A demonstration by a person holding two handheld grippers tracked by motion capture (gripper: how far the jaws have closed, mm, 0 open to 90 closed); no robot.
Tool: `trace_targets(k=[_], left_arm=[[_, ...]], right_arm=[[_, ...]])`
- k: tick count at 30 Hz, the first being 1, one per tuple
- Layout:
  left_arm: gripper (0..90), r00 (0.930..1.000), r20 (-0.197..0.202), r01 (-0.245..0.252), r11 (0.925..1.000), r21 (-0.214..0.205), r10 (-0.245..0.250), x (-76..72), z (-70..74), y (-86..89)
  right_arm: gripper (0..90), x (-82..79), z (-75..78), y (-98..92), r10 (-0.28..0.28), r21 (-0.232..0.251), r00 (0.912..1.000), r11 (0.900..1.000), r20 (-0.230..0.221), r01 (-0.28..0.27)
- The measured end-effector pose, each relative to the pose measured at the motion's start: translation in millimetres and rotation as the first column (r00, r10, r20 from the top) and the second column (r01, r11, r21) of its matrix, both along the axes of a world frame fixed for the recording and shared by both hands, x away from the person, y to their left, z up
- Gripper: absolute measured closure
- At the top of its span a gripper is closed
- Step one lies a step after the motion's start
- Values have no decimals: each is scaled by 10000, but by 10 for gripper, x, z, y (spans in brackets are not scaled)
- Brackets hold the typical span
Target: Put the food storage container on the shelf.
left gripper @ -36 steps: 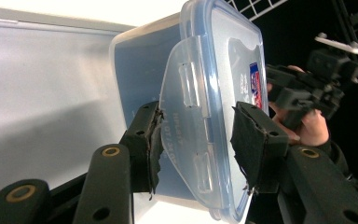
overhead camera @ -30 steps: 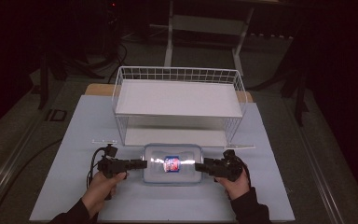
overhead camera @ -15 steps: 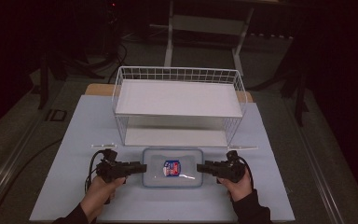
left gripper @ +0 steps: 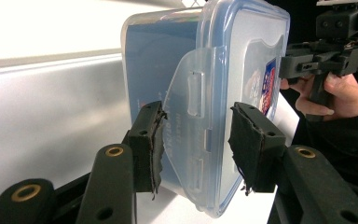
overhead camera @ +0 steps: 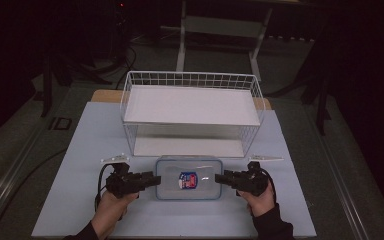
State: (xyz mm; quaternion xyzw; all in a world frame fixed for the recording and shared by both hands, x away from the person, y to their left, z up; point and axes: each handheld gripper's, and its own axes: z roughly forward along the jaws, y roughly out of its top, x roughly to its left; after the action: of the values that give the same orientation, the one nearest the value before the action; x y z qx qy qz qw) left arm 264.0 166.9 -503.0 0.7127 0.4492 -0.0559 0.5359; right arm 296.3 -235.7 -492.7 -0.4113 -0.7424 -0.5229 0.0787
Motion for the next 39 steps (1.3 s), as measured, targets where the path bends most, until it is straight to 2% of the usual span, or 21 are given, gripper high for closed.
trace_targets(k=[6, 9, 18, 22, 25, 30, 33, 36, 39], left_arm=[[550, 9998, 114, -143, 9999, 0, 143, 82, 60, -36], [550, 9994, 305, -152, 9999, -18, 153, 139, 99, -63], [549, 9928, 1142, -318, 9984, -471, 370, 307, 122, -161], [547, 9877, 1442, -505, 9964, -686, 600, 398, 101, -185], [546, 9869, 1482, -536, 9959, -724, 638, 491, 56, -194], [540, 9881, 1305, -728, 9952, -661, 810, 603, -27, -217], [539, 9851, 1467, -818, 9948, -604, 899, 652, -49, -247], [531, 9824, 1628, -861, 9954, -428, 919, 718, -64, -270], [528, 9830, 1545, -932, 9947, -438, 990, 777, -93, -275]], right_arm=[[536, 49, 40, -24, -110, 22, 9999, 9999, 66, 110], [534, 75, 71, -44, -272, 48, 9993, 9996, 247, 271], [528, 194, 217, -122, -640, -67, 9929, 9979, 1006, 650], [528, 286, 200, -147, -742, 20, 9922, 9972, 997, 744], [528, 354, 162, -156, -825, 107, 9918, 9966, 973, 819], [526, 463, 104, -140, -976, -55, 9883, 9951, 1176, 990], [518, 529, 66, -142, -1102, -22, 9861, 9938, 1240, 1113], [516, 576, 46, -141, -1232, 20, 9811, 9922, 1494, 1243], [516, 624, 19, -135, -1361, 36, 9783, 9905, 1563, 1372]])
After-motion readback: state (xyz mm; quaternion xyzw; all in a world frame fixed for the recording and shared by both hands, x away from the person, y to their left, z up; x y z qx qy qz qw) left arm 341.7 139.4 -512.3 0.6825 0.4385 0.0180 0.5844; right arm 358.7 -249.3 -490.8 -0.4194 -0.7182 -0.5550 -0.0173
